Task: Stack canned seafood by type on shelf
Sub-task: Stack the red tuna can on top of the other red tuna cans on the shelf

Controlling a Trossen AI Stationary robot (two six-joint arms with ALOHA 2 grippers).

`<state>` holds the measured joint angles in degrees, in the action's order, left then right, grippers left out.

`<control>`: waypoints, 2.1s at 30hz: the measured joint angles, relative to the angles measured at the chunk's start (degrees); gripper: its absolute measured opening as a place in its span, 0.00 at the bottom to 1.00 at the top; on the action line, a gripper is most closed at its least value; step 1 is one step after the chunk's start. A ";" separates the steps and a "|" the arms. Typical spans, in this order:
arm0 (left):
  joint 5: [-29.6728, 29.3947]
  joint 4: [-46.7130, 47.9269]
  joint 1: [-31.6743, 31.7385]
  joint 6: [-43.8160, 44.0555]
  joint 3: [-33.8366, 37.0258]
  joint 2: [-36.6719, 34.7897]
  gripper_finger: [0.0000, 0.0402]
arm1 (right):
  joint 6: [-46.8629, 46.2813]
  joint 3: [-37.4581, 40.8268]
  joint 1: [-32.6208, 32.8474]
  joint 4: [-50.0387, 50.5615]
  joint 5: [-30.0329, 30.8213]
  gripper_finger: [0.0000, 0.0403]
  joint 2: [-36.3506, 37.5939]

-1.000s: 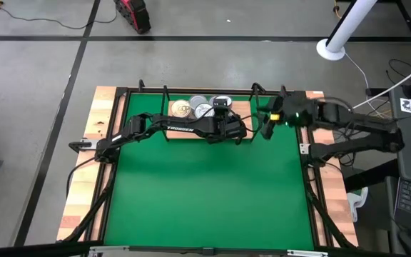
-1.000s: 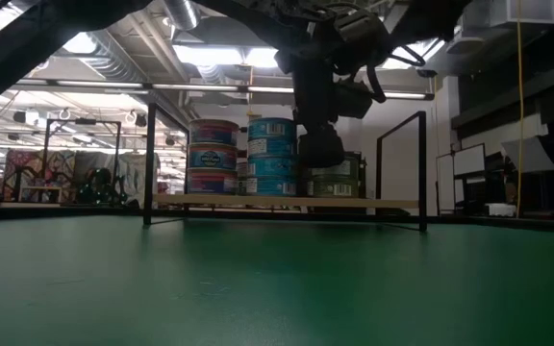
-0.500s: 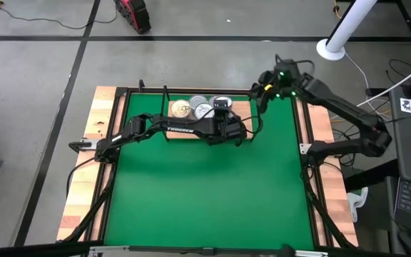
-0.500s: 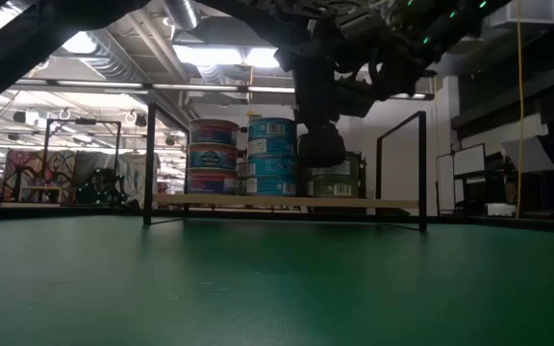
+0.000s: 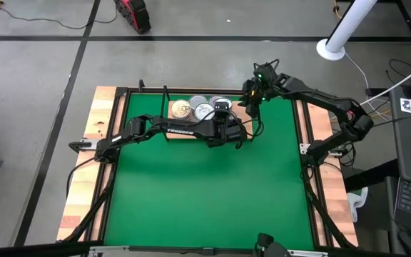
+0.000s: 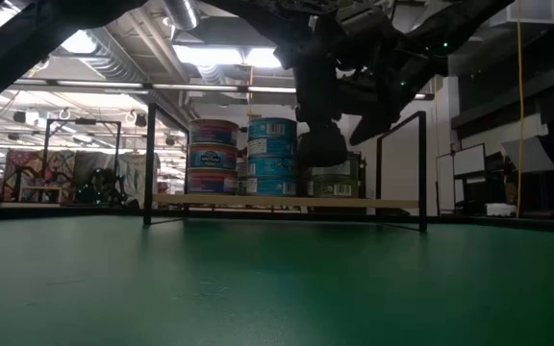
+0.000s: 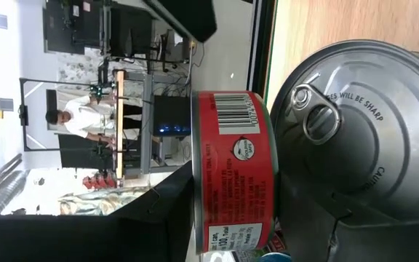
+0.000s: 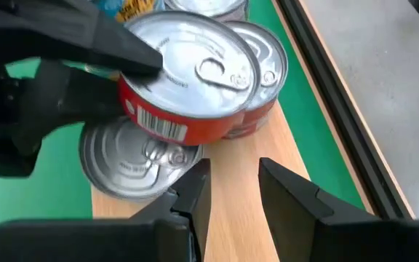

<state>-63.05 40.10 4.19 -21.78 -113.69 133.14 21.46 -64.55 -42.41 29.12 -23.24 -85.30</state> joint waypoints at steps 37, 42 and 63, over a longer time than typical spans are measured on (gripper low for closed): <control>-0.19 -0.35 0.02 -6.02 0.00 0.00 0.41 | -0.22 0.07 0.04 -6.19 -5.82 0.29 -8.92; -0.24 -0.33 0.02 -6.05 0.00 0.00 0.41 | -0.20 0.07 0.04 -6.53 -6.42 0.29 -8.94; -0.17 -0.44 0.02 -6.88 0.00 0.00 0.41 | -0.16 0.07 0.04 -6.69 -6.96 0.29 -8.92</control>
<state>-63.22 39.66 4.21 -28.66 -113.69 133.14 21.30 -64.49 -42.37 22.44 -30.20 -94.21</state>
